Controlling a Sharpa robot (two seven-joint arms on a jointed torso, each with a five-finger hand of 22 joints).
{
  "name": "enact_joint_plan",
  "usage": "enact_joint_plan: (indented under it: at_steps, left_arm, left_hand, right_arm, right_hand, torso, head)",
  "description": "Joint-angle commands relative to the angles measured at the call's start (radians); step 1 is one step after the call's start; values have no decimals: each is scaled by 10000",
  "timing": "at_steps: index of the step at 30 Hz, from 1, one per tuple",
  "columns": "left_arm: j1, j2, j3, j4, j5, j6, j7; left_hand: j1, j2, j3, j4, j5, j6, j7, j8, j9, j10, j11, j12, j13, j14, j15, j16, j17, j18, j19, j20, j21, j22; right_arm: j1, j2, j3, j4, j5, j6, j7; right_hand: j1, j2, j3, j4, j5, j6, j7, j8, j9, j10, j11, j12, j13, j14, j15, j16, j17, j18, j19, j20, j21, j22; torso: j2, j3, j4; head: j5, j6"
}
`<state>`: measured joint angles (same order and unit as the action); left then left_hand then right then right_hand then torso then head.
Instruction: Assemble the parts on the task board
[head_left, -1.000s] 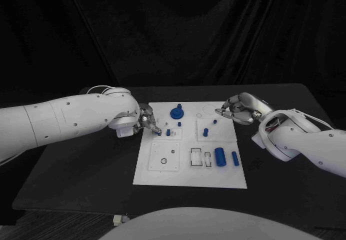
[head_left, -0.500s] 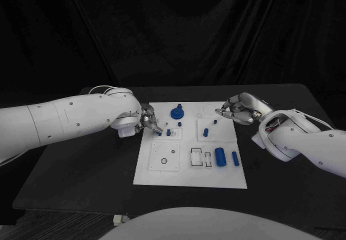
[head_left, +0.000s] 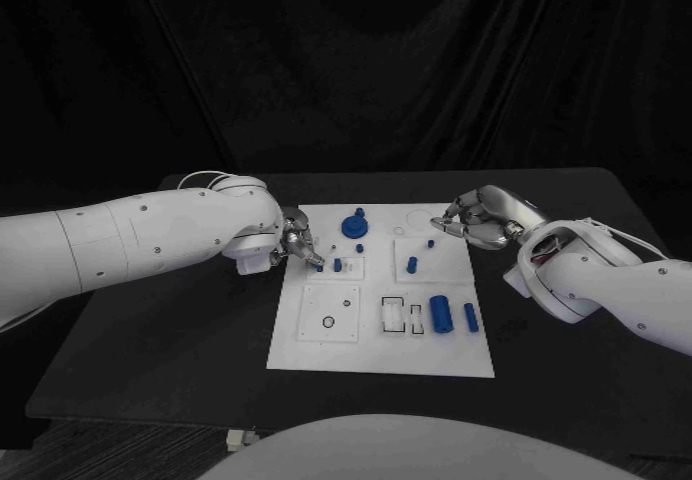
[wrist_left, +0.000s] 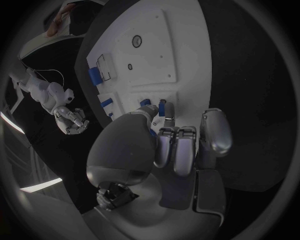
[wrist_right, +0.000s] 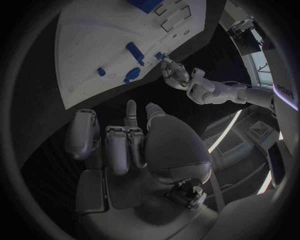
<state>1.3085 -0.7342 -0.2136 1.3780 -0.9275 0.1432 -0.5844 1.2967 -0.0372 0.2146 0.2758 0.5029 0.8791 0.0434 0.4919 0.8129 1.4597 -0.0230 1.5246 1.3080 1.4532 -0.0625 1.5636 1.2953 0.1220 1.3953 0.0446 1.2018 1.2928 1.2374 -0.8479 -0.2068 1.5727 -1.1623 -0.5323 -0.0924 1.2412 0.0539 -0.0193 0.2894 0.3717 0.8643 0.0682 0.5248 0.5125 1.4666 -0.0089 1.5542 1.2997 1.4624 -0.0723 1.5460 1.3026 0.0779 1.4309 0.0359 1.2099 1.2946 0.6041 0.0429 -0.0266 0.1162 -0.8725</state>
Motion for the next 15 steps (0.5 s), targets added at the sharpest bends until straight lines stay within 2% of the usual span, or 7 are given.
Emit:
enact_joint_plan:
  at_steps: [1, 15]
  left_arm:
    - [-19, 17, 7, 6, -40, 47, 13]
    - [-84, 72, 6, -50, -43, 1, 89]
  left_hand:
    - [-12, -81, 836, -46, 43, 76, -44, 211, 156, 422, -58, -146, 1779, 1058, -114, 2, 2543, -371, -123, -62, -140, 1642]
    - [-3, -70, 899, -78, 26, 70, -42, 213, 160, 417, -57, -149, 1774, 1055, -112, 0, 2538, -373, -120, -60, -136, 1644]
  right_arm:
    - [-27, 2, 5, 5, -58, -28, -109]
    - [-27, -15, 5, 28, -58, -33, -112]
  right_hand:
    - [284, -59, 2, -42, 165, -89, -54, 32, 54, 1042, -3, 166, 2711, 1084, 18, 248, 2682, 26, 18, 40, -134, 1697]
    - [284, -59, 2, -42, 165, -89, -54, 32, 54, 1042, -3, 166, 2711, 1084, 18, 248, 2682, 26, 18, 40, -134, 1697]
  torso:
    - [2, 3, -2]
    - [-4, 5, -1]
  head:
    - [-6, -2]
    - [-16, -2]
